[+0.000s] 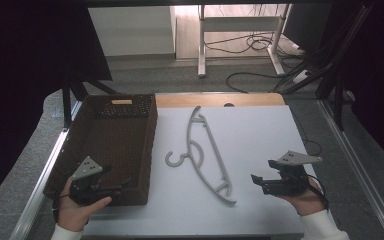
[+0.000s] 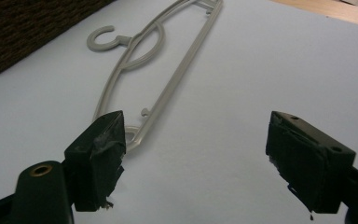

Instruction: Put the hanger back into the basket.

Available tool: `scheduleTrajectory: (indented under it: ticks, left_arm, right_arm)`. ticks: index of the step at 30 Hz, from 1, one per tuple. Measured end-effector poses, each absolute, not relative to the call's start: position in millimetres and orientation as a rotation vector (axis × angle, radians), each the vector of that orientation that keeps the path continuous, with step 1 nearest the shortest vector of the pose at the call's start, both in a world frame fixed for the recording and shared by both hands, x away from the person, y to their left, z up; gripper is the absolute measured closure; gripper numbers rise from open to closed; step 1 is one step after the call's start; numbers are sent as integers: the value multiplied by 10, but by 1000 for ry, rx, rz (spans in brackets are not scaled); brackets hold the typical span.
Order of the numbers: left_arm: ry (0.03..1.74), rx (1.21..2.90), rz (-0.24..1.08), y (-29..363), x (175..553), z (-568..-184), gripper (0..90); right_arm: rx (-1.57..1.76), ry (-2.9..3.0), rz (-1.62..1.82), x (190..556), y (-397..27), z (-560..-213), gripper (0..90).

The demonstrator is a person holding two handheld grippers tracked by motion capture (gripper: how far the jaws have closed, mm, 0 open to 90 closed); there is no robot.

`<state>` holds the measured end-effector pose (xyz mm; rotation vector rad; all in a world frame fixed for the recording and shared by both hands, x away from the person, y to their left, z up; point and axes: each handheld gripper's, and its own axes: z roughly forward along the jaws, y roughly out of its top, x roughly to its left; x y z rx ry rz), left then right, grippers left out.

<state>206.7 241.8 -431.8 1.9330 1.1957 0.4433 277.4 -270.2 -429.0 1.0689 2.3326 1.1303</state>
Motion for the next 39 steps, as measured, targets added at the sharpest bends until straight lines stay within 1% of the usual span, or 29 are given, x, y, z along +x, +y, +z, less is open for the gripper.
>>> scheduleTrajectory:
  ticks: [5,8,19,27,33,39]
  left_arm:
    - [1203,1934,448,2435,2054,-4331,179]
    - [1210,1932,461,2442,2024,-4329,179]
    - [1183,1944,476,2392,1947,-4301,179]
    - [1200,1934,483,2449,1962,-4293,179]
    - [1196,1936,484,2440,1957,-4288,179]
    - [1193,1942,483,2422,1971,-4287,179]
  right_arm:
    - [1094,2326,1117,2795,-2712,-4305,209]
    - [1104,2332,1111,2788,-2700,-4303,237]
    - [1107,2363,1089,2768,-2498,-4245,273]
    - [1131,2397,1045,2827,-2460,-4354,308]
    - [1146,2384,1029,2813,-2429,-4359,311]
    - [1168,2376,996,2860,-2333,-4370,335]
